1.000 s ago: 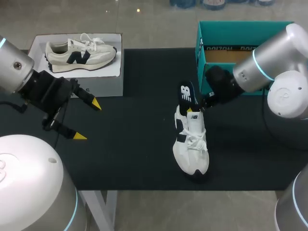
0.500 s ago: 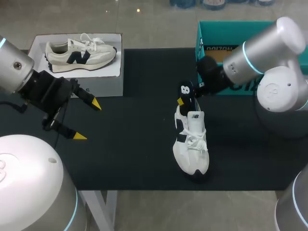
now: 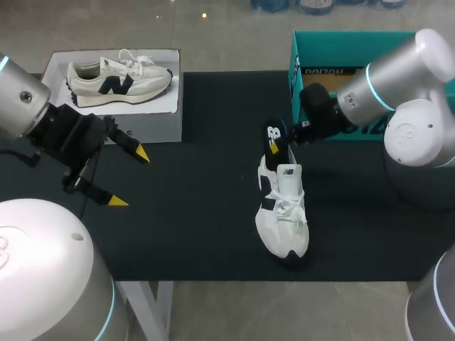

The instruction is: Take the shoe out of the shoebox, open the shoe tongue, remove and reinsert the insole, then place the shoe into the shoebox

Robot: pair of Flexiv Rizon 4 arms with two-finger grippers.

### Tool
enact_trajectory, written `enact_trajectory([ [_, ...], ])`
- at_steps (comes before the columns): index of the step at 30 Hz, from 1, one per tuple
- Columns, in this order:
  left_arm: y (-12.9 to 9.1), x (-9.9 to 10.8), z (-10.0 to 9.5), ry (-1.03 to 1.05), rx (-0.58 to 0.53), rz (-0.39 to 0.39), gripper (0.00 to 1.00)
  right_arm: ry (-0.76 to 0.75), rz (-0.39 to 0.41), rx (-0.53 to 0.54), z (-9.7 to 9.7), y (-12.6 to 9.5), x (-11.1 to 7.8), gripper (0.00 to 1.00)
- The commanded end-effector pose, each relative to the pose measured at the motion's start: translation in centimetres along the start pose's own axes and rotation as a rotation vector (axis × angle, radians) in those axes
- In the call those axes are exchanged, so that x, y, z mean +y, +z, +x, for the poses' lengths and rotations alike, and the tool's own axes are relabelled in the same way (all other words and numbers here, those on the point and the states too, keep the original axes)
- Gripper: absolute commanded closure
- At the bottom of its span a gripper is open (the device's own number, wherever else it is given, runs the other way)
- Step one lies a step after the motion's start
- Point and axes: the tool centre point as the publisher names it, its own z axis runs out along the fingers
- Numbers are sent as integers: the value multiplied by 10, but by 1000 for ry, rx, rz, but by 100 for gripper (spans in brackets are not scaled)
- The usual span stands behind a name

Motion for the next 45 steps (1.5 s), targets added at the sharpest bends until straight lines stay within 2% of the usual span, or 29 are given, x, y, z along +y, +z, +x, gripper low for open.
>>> enact_trajectory([
  [1,0,0,0,0,2,-1,0,0,-14,4,-3,2,-4,61],
  [2,0,0,0,0,2,-1,0,0,-22,5,-4,0,-5,84],
  [3,0,0,0,0,2,-1,0,1,-22,4,-4,0,-5,100],
  [20,0,0,0,0,2,-1,0,-1,-42,2,-11,-4,-4,100],
  [35,0,0,0,0,2,-1,0,6,-38,13,-12,1,-5,100],
  [36,0,0,0,0,2,-1,0,6,-42,10,-12,1,-3,96],
  [38,0,0,0,0,2,-1,0,6,-48,12,-12,-1,-1,77],
  [41,0,0,0,0,2,-1,0,1,-57,11,-11,-2,3,67],
  [45,0,0,0,0,2,-1,0,-2,-72,29,-11,-3,7,65],
])
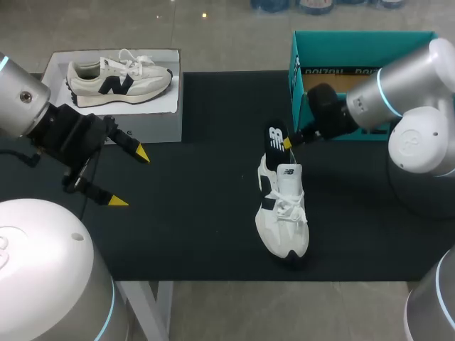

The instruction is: Take the shoe out of the shoebox, open the shoe tongue, remove and reinsert the insole, then place the shoe into the shoebox

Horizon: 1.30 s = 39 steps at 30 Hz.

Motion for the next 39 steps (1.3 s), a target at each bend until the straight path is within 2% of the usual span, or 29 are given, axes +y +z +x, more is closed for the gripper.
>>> enact_trajectory([
  [1,0,0,0,0,2,-1,0,-1,-7,11,-1,2,4,65],
  [8,0,0,0,0,2,-1,0,9,-15,51,-4,8,9,73],
  [10,0,0,0,0,2,-1,0,14,-15,70,-5,12,8,84],
  [12,0,0,0,0,2,-1,0,13,-13,87,-5,15,8,100],
  [23,0,0,0,0,2,-1,0,23,-6,80,-3,13,-1,100],
  [39,0,0,0,0,2,-1,0,66,68,100,7,27,-36,100],
])
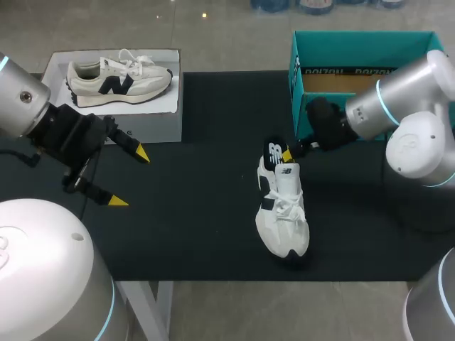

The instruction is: Take the shoe out of the shoebox, open the shoe tongue, remove and reinsert the insole, then place the shoe into the shoebox

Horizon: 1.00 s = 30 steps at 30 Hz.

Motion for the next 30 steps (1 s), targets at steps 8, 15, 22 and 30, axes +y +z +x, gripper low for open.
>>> enact_trajectory([
  [8,0,0,0,0,2,-2,0,36,35,-16,-7,11,-21,100],
  [15,0,0,0,0,2,-2,0,27,24,-43,-3,4,-14,67],
  [22,0,0,0,0,2,-2,0,-4,2,-53,3,-3,-4,8],
  [30,0,0,0,0,2,-2,0,-14,-6,-58,-1,-4,2,39],
])
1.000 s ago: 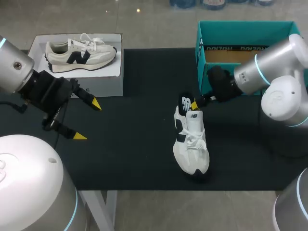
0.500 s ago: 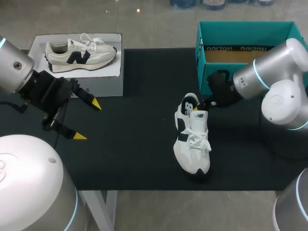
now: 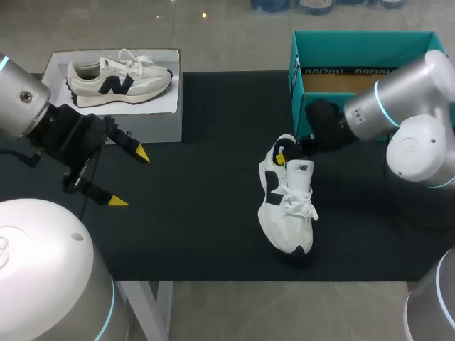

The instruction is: Take the shoe out of the shoebox, open the shoe tongue, remove and reinsert the insole, then place the shoe into the shoebox

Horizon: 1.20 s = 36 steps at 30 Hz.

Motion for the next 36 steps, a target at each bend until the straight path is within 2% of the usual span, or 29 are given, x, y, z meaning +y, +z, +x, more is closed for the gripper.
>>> enact_trajectory([
  [1,0,0,0,0,2,-2,0,-4,0,-6,-3,2,3,52],
  [3,0,0,0,0,2,-2,0,-7,-2,-7,-3,1,4,60],
  [4,0,0,0,0,2,-2,0,-9,-4,-7,-3,1,4,73],
  [5,0,0,0,0,2,-2,0,-10,-5,-8,-2,0,4,73],
  [8,0,0,0,0,2,-2,0,-16,-9,-9,2,-1,2,64],
  [13,0,0,0,0,2,-2,0,-23,-21,-19,3,-4,4,64],
  [16,0,0,0,0,2,-2,0,-31,-33,-28,5,-9,10,56],
  [19,0,0,0,0,2,-2,0,-55,-37,-55,12,-13,14,44],
  [24,0,0,0,0,2,-2,0,-76,-39,-93,18,-14,18,45],
  [25,0,0,0,0,2,-2,0,-76,-40,-92,19,-14,19,40],
  [28,0,0,0,0,2,-2,0,-79,-41,-91,19,-13,23,35],
  [34,0,0,0,0,2,-2,0,-104,-53,-126,26,-10,34,36],
  [36,0,0,0,0,2,-2,0,-111,-55,-159,29,-10,36,45],
])
